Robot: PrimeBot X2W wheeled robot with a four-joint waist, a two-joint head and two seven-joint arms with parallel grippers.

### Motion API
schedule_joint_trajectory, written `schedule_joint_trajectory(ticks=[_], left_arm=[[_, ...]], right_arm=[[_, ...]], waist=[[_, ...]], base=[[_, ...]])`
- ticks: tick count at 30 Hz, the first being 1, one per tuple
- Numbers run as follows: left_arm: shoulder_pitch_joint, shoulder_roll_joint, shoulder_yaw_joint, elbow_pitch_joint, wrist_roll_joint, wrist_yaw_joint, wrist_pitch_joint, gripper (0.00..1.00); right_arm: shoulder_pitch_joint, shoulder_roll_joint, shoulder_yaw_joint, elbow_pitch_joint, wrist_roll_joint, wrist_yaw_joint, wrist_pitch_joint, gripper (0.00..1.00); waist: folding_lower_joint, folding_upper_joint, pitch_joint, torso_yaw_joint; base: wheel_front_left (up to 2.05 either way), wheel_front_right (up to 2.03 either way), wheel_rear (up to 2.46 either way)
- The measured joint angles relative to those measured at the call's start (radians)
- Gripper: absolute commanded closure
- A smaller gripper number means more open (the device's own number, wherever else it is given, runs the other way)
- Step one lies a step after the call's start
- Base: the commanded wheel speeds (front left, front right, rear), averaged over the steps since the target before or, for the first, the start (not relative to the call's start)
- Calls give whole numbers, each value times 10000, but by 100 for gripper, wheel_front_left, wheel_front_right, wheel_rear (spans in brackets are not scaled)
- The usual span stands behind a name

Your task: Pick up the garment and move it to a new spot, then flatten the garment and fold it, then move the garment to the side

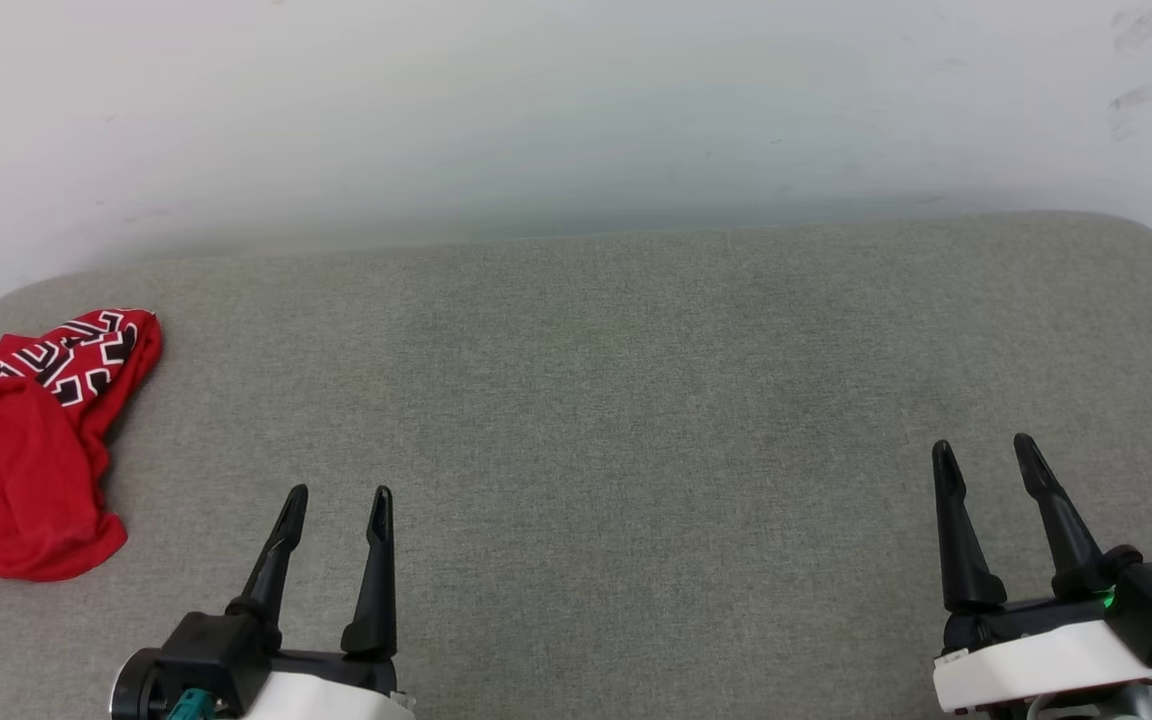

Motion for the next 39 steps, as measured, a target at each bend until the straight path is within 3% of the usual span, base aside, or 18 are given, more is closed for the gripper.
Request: schedule_joint_trajectory(ticks=[8,22,39], left_arm=[[107,-161,176,324,750,-403,-134,0],[111,-198,261,401,1156,-583,-265,0],[110,-201,738,474,1152,-633,-267,0]], right_arm=[[41,0,-23,90,-380,0,-121,0],[110,0,-17,46,-796,0,-263,0],[222,0,355,-6,-794,0,-265,0]], waist=[[0,0,26,-19],[0,0,76,137],[0,0,51,1571]], base=[[0,0,0],[0,0,0],[0,0,0]])
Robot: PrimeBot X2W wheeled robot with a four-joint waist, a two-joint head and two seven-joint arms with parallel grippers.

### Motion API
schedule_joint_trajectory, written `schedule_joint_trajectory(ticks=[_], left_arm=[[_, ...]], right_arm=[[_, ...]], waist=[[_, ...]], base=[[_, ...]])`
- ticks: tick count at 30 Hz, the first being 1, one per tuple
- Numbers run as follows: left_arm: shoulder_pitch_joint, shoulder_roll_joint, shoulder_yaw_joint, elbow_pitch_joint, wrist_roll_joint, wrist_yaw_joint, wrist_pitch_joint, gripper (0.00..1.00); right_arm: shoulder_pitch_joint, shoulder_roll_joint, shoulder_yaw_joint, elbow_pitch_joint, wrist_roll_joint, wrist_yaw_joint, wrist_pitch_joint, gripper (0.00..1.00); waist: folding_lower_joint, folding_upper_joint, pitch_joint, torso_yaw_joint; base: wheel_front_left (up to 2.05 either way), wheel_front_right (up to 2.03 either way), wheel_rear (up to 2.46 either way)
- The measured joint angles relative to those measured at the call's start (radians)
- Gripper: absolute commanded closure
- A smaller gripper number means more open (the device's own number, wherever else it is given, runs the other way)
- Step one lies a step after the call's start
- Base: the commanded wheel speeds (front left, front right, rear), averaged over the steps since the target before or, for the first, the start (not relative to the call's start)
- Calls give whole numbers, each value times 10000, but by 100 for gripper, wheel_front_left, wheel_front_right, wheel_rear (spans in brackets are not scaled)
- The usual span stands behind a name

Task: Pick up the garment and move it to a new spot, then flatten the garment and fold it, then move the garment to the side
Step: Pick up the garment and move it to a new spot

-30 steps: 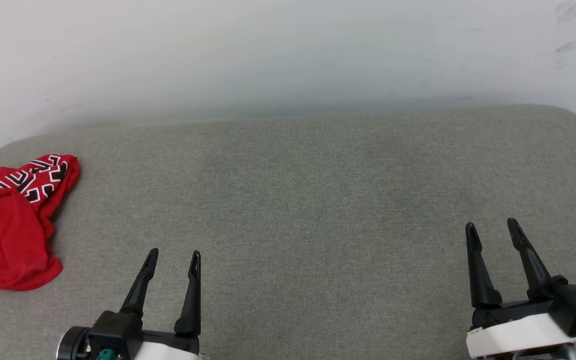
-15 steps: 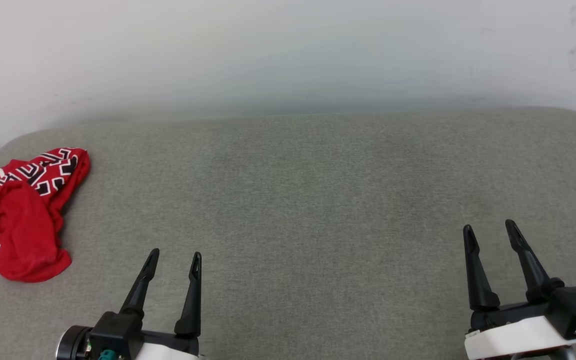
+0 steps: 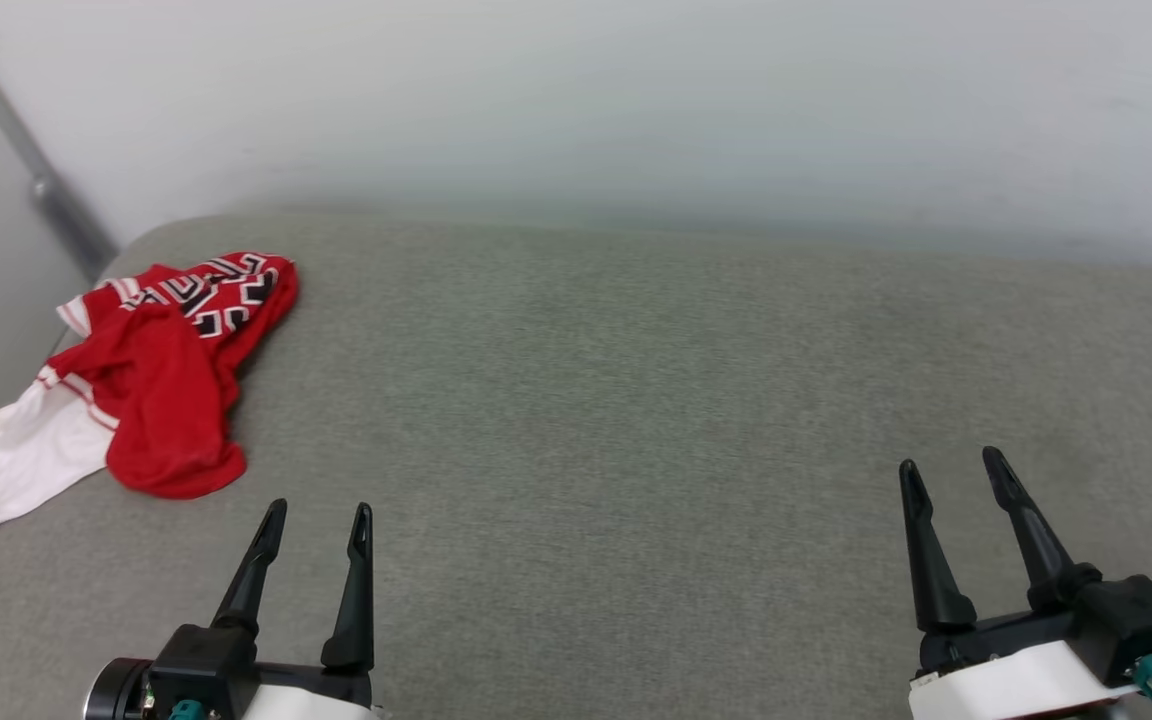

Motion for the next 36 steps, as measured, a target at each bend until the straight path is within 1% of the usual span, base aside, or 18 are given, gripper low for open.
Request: schedule_joint_trajectory(ticks=[12,21,28,36], left_arm=[[109,0,155,-17,100,-38,0,0],[192,0,257,-111,253,-56,0,0],[274,0,324,-159,290,-100,0,0],[309,0,395,-238,351,-125,0,0]], right_arm=[[47,0,424,50,-2,0,0,0],[64,2,587,65,69,0,2,0],[122,2,711,67,90,0,0,0],[135,2,759,31,113,0,0,0]], waist=[[0,0,-122,1508],[0,0,-213,2398],[0,0,-269,2794],[0,0,-309,2895]], base=[[0,0,0],[0,0,0],[0,0,0],[0,0,0]])
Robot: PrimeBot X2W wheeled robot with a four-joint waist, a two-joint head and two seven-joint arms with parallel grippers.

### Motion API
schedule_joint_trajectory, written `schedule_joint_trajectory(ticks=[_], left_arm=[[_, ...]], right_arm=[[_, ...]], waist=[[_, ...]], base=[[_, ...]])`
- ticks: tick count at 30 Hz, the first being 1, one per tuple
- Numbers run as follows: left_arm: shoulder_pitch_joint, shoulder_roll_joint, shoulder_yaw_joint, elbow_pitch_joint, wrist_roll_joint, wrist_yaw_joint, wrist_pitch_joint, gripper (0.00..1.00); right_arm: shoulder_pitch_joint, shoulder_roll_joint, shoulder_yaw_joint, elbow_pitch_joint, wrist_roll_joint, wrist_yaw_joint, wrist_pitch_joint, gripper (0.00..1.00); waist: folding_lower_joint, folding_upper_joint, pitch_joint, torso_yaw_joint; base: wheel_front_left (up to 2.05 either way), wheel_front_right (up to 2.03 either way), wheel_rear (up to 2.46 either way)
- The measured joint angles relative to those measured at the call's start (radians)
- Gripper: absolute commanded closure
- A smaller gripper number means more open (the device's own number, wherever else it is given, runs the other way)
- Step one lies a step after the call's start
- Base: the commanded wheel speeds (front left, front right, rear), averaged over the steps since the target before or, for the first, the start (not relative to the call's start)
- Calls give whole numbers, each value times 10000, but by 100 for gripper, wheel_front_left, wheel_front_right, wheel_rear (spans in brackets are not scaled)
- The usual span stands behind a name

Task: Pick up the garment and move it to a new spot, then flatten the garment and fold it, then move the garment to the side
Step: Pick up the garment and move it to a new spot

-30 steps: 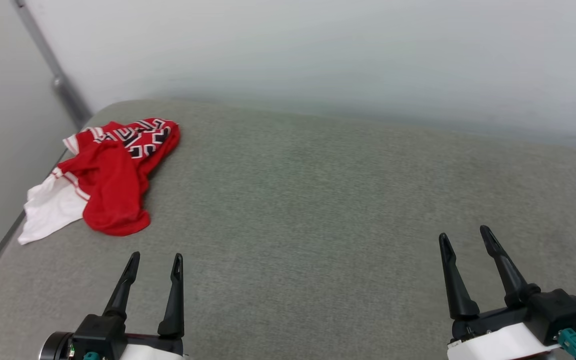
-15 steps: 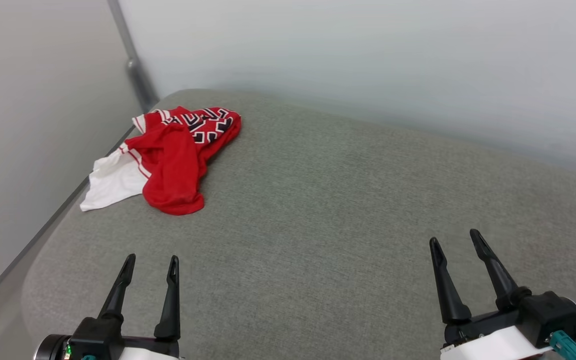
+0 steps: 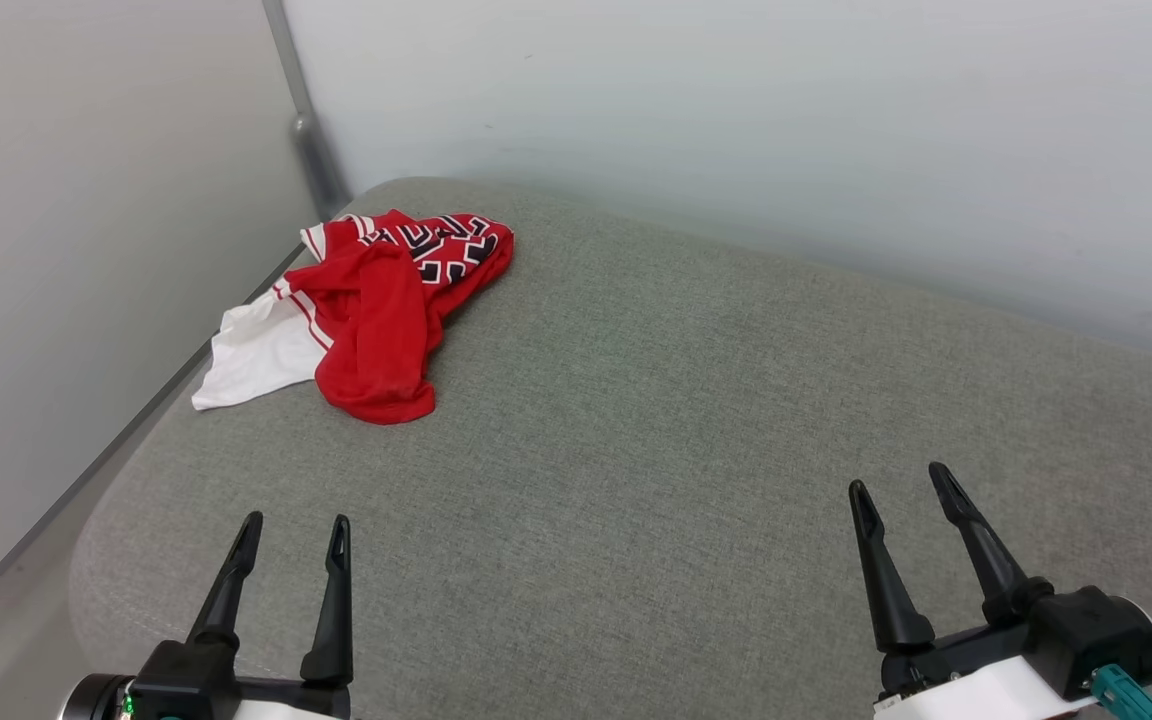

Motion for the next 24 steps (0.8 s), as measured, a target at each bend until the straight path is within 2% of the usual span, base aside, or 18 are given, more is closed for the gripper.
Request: schedule_joint_trajectory(ticks=[9,17,22,24], left_arm=[[-72,0,121,86,-454,2,0,0],[-1508,73,533,748,-894,-52,0,0],[-3120,1172,347,1795,-1572,-61,0,0],[-3879,1881,128,2460,-1964,-61,0,0]], right_arm=[[-30,0,36,-128,-178,0,0,0],[-543,6,163,-309,-872,0,0,0],[-989,13,165,-418,-1290,0,0,0],[-1163,13,163,-479,-1448,0,0,0]], waist=[[1,-1,309,-132],[1,0,1381,-473],[2,0,2331,-833],[2,-1,2750,-1000]], base=[[0,0,0],[0,0,0],[0,0,0],[0,0,0]])
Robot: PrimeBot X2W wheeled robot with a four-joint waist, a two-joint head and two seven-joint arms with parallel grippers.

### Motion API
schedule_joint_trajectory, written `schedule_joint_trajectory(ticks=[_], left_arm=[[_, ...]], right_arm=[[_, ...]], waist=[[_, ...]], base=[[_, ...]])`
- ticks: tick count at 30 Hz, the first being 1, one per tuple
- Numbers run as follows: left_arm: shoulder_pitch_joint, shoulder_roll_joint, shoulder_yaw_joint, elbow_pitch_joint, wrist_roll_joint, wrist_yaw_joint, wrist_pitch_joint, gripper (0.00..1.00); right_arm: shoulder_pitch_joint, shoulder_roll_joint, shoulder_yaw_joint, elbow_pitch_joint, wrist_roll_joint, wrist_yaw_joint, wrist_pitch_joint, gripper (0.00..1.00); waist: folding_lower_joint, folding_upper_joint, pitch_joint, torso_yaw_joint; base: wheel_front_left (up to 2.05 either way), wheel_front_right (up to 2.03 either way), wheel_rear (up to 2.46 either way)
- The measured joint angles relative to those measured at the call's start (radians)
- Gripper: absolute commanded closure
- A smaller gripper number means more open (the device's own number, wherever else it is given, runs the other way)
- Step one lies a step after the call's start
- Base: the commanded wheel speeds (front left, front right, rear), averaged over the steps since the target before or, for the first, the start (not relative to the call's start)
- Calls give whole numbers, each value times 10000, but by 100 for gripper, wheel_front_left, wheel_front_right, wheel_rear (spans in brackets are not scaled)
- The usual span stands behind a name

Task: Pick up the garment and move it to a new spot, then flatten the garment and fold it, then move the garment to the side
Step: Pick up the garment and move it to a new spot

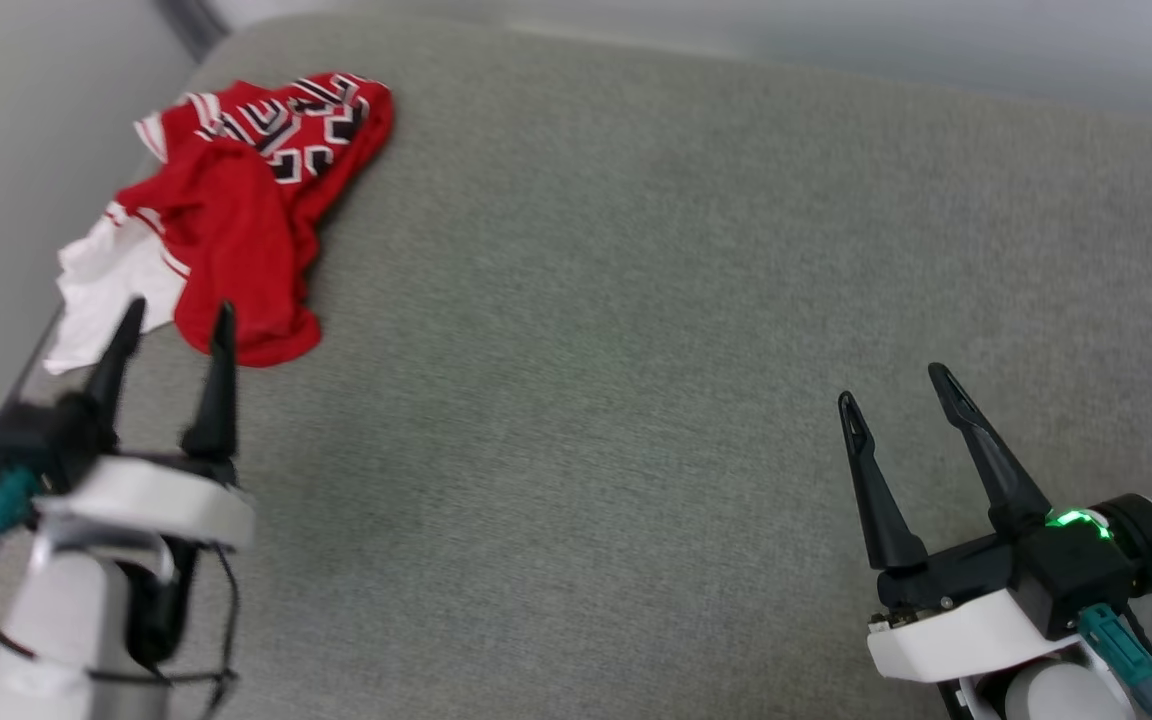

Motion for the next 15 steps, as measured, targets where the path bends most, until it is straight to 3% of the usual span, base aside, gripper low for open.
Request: schedule_joint_trajectory(ticks=[3,9,15], left_arm=[[-1199,1204,-556,1055,-757,-2,485,0],[-3277,3797,-1749,2322,-2794,-17,2955,0],[-4690,5430,-2408,2982,-5221,-17,5250,0]], right_arm=[[-121,-38,-2,-35,-117,0,0,0],[-489,-198,48,-186,-270,0,0,0],[-742,-198,127,-353,-347,0,0,0]], waist=[[0,0,595,-274],[1,0,1702,-884],[0,0,2715,-1505]], base=[[0,0,0],[0,0,0],[0,0,0]])
